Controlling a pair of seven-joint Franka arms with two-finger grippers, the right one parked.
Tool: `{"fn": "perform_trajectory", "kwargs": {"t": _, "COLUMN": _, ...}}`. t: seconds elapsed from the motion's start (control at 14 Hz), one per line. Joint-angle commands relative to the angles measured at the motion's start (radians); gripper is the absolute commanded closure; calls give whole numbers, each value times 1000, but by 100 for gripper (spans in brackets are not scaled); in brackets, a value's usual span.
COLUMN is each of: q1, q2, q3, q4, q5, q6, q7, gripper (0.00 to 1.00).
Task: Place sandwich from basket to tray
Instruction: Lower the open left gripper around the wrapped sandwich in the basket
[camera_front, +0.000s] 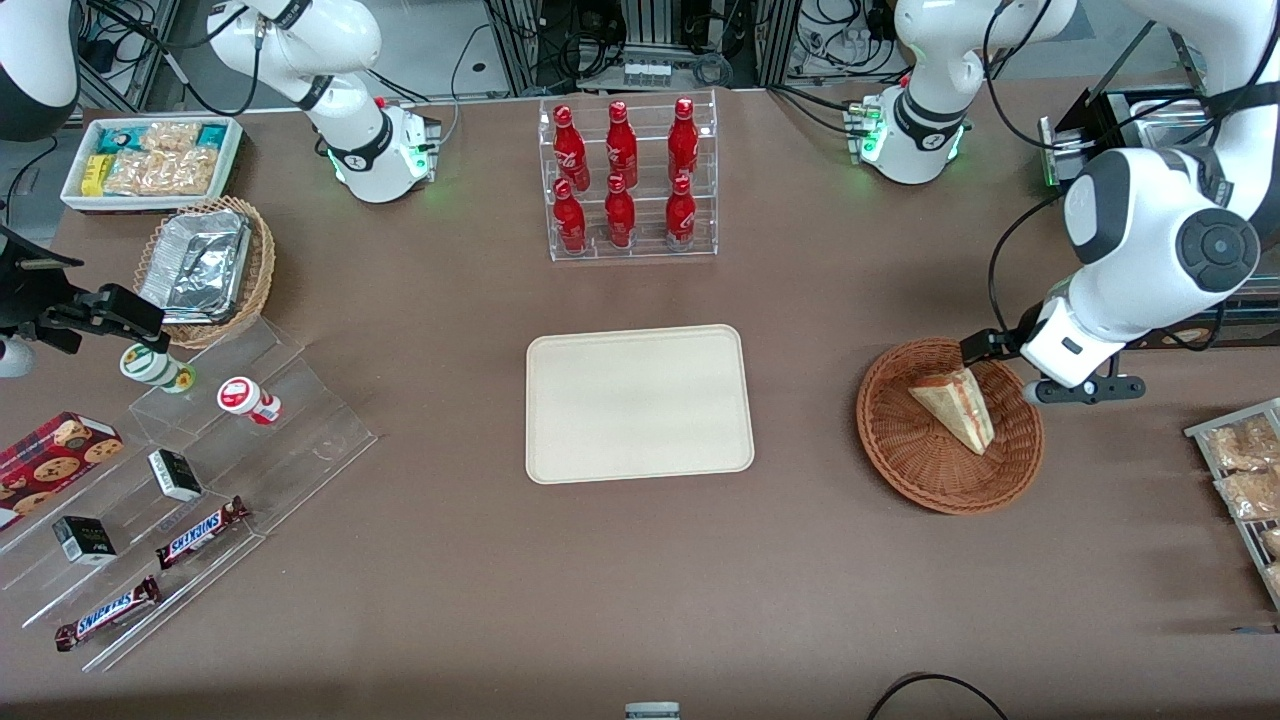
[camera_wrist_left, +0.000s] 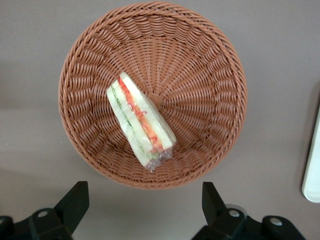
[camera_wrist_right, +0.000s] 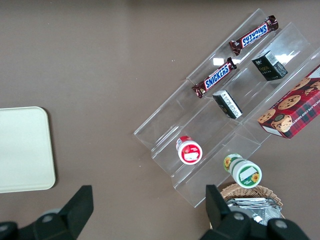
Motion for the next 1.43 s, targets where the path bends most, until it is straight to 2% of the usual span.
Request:
{"fn": "perform_trajectory", "kwargs": {"t": 0.0, "q1": 4, "q2": 6, "q3": -5, "q4": -50, "q5": 10, "q6": 93, "q7": -67, "gripper": 0}}
{"fn": "perform_trajectory", "kwargs": {"t": 0.29, "q1": 4, "q2": 10, "q3": -5, "q4": -104, "q5": 10, "q6": 193, "q7": -253, "gripper": 0}}
{"fn": "perform_trajectory", "kwargs": {"t": 0.57, "q1": -9, "q2": 46, "q3": -6, "q4": -107, "q5": 13, "q6": 243, "q7": -576, "gripper": 0}}
{"fn": "perform_trajectory", "kwargs": {"t": 1.07, "q1": -9, "q2": 73, "q3": -6, "q4": -121, "q5": 16, "q6": 253, "q7": -606, "gripper": 0}}
{"fn": "perform_trajectory", "kwargs": {"t": 1.36, "q1": -9, "q2": 99, "q3": -6, "q4": -165, "q5": 16, "q6": 342, "q7": -608, "gripper": 0}}
